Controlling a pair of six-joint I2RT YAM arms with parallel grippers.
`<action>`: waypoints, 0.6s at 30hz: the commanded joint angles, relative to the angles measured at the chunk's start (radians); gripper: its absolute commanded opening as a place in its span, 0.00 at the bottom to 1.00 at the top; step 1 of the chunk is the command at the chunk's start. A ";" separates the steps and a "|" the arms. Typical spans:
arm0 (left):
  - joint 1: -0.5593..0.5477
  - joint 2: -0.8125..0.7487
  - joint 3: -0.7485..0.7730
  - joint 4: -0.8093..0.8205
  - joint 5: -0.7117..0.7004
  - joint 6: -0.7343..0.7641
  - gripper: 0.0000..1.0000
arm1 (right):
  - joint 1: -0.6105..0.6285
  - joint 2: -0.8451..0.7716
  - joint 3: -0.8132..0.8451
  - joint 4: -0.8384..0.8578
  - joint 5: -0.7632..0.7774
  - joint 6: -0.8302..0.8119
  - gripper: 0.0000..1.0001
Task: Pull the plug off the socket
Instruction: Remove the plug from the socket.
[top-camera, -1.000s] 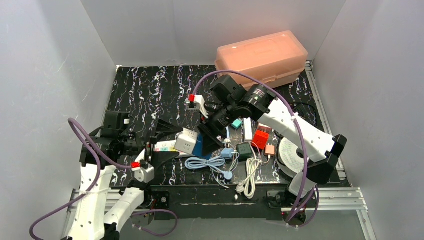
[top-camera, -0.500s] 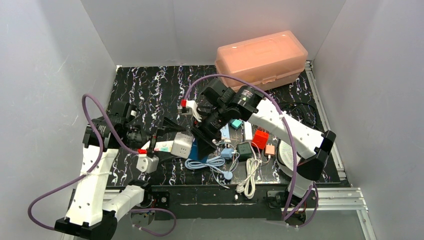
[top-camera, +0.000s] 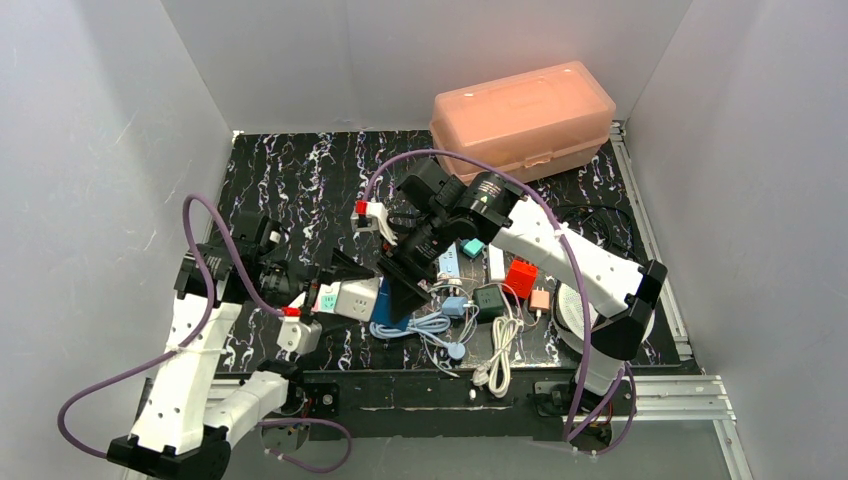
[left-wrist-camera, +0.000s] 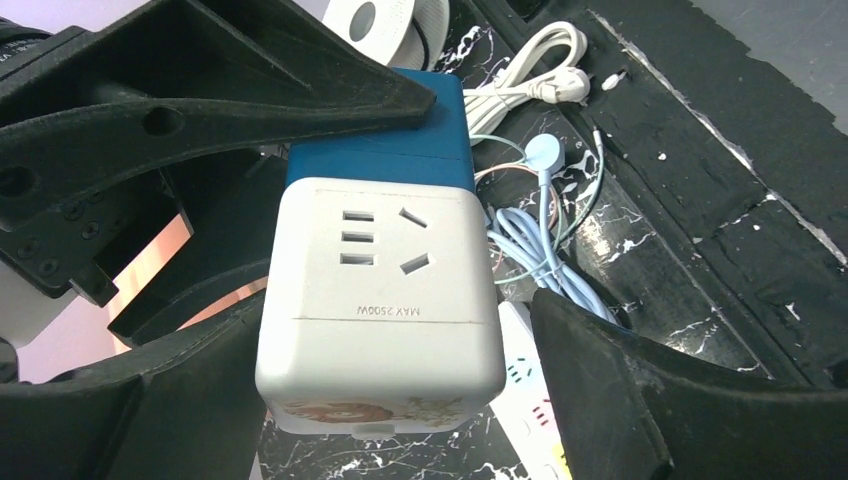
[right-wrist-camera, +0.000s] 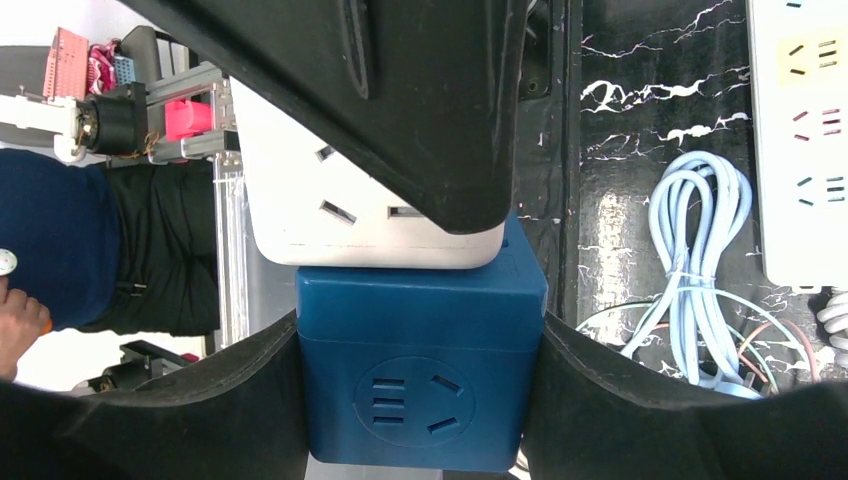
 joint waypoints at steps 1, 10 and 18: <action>-0.011 -0.003 -0.036 -0.233 0.042 0.631 0.86 | 0.006 -0.008 0.031 0.066 -0.063 0.013 0.01; -0.015 -0.026 -0.075 -0.140 0.042 0.628 0.67 | 0.005 0.025 0.023 0.089 -0.040 0.010 0.01; -0.017 -0.046 -0.094 -0.113 0.052 0.614 0.73 | 0.005 0.053 0.055 0.132 -0.052 0.030 0.01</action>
